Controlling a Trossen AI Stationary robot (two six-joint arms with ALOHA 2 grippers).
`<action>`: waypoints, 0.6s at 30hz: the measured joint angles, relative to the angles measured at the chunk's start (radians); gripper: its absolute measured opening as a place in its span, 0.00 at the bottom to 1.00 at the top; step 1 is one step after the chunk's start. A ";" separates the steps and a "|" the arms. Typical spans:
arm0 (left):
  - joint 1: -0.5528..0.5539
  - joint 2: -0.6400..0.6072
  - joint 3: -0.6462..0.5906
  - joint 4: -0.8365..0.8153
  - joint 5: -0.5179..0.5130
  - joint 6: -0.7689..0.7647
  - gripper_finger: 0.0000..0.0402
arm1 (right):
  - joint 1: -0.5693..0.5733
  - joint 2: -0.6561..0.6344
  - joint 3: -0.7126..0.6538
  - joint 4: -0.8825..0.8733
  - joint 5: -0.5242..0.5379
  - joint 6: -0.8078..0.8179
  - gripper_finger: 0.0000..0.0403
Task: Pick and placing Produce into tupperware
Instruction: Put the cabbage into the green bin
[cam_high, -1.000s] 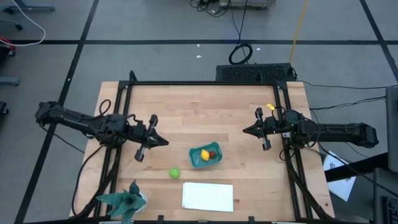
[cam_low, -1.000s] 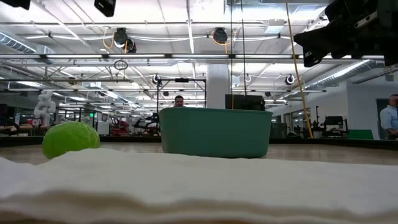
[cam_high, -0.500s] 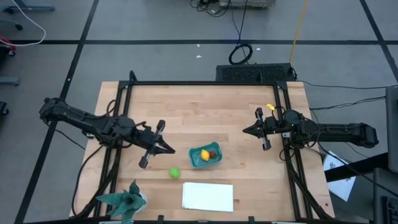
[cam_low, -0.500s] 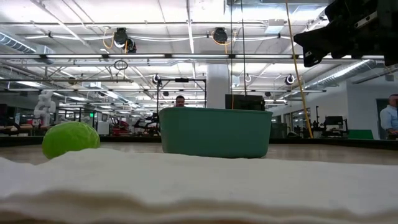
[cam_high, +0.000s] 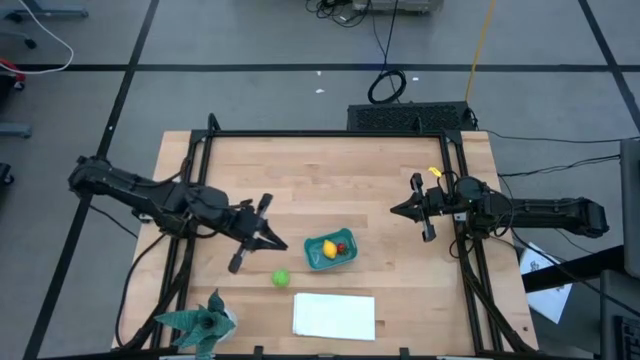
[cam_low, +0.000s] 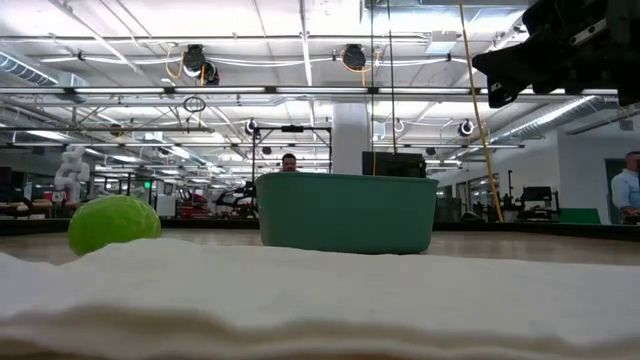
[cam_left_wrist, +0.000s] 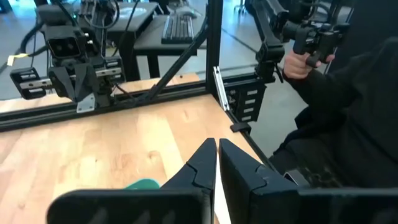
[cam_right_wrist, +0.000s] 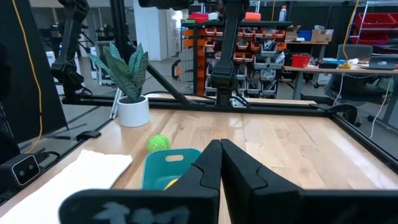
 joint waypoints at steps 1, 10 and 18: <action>0.000 0.010 0.017 -0.015 0.000 -0.003 0.05 | 0.000 0.000 0.000 0.000 0.000 0.000 0.00; 0.000 0.079 0.157 -0.200 0.000 -0.003 0.05 | 0.000 0.000 0.000 -0.007 0.000 0.000 0.00; 0.000 0.119 0.245 -0.346 -0.021 -0.001 0.05 | 0.000 0.000 0.000 -0.007 0.000 -0.004 0.00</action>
